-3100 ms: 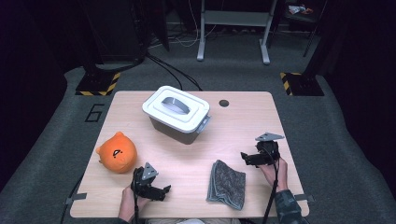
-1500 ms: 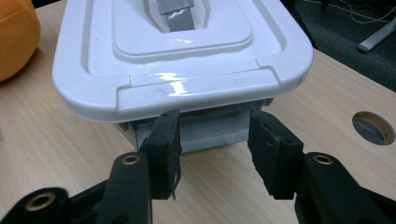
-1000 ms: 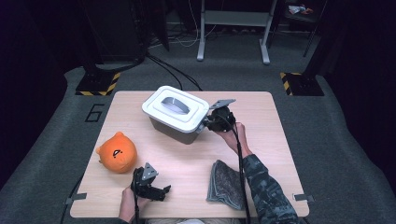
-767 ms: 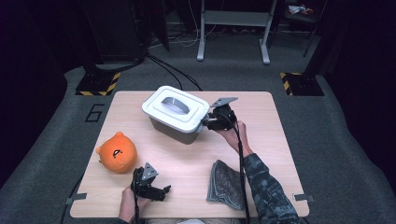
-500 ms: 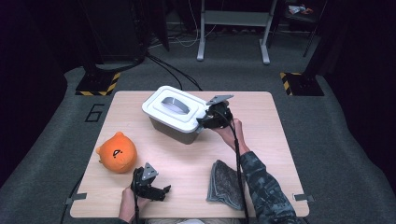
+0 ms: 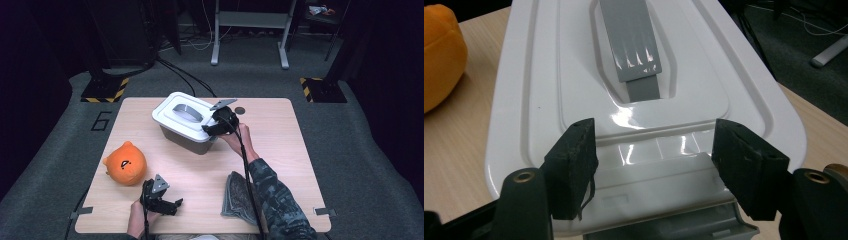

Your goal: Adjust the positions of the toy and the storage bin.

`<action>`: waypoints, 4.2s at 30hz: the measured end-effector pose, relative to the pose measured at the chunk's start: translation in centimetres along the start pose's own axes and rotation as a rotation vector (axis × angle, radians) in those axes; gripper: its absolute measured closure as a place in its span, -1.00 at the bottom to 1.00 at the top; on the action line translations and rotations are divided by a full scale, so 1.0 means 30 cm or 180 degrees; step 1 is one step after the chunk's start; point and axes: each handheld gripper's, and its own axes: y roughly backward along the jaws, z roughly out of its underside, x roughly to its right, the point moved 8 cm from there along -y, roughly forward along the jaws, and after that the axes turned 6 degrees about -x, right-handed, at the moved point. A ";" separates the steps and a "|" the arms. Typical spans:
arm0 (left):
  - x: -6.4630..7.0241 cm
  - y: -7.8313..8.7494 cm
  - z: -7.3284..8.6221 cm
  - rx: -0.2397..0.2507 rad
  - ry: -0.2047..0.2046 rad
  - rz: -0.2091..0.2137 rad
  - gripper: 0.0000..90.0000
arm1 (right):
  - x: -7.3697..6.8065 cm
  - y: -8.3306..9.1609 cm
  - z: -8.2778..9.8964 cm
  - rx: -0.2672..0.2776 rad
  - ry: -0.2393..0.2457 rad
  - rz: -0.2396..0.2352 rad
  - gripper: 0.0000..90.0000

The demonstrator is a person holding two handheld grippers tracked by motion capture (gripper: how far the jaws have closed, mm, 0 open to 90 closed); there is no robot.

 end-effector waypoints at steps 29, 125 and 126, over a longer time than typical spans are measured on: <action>-0.001 0.001 0.000 0.0002 -0.0006 -0.0009 -1.00 | 0.022 0.042 0.040 -0.0156 -0.0056 0.0031 -0.27; -0.001 0.002 0.002 0.0004 0.0004 -0.0011 -1.00 | 0.051 0.117 0.064 -0.0071 -0.0208 0.0093 0.12; 0.000 0.002 0.002 0.0003 0.0006 -0.0008 -1.00 | 0.052 0.117 0.051 -0.0058 -0.0174 0.0077 0.08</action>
